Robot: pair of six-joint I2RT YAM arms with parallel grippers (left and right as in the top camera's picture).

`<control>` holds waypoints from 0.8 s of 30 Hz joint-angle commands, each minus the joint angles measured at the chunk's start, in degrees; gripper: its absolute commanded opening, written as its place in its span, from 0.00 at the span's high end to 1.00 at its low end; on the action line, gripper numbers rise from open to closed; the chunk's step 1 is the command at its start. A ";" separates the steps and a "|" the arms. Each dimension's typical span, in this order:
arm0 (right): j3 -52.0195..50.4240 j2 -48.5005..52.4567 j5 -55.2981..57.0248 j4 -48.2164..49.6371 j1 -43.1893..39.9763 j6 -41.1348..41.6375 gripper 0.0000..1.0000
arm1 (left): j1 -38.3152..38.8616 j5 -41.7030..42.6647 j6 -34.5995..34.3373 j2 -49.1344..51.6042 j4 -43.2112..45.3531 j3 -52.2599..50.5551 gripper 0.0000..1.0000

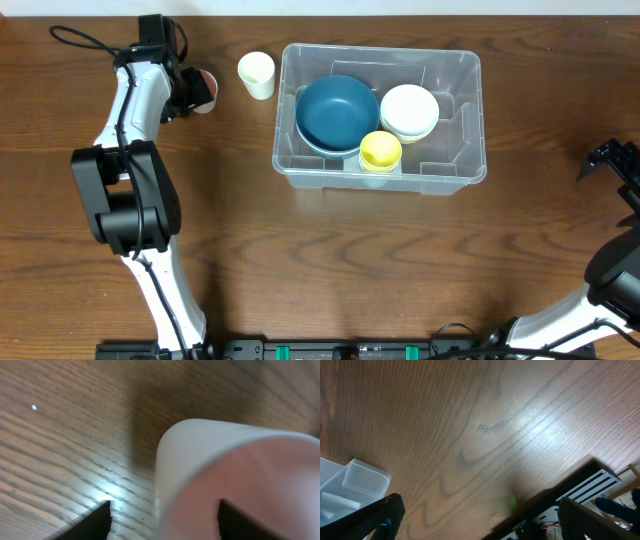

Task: Pack container
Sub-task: 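Carry the pink cup over the bin's right front corner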

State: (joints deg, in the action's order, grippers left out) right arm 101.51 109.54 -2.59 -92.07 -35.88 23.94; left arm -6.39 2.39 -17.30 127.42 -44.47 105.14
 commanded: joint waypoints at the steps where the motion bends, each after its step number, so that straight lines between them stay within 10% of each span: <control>1: -0.02 -1.42 0.09 -0.04 -0.59 0.87 0.01 | -0.35 0.13 0.09 0.79 -0.02 -0.02 0.65; 7: -0.02 -1.42 0.09 -0.04 -0.59 0.87 0.01 | -0.35 0.13 0.11 0.79 -0.04 -0.02 0.94; 24: -0.02 -1.42 0.09 -0.04 -0.59 0.87 0.01 | 0.04 0.20 1.79 -16.52 -0.72 0.79 0.94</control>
State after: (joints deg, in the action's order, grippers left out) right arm 101.51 109.56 -2.59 -92.07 -35.88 23.94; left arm -6.37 2.63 -16.43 118.72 -44.93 105.12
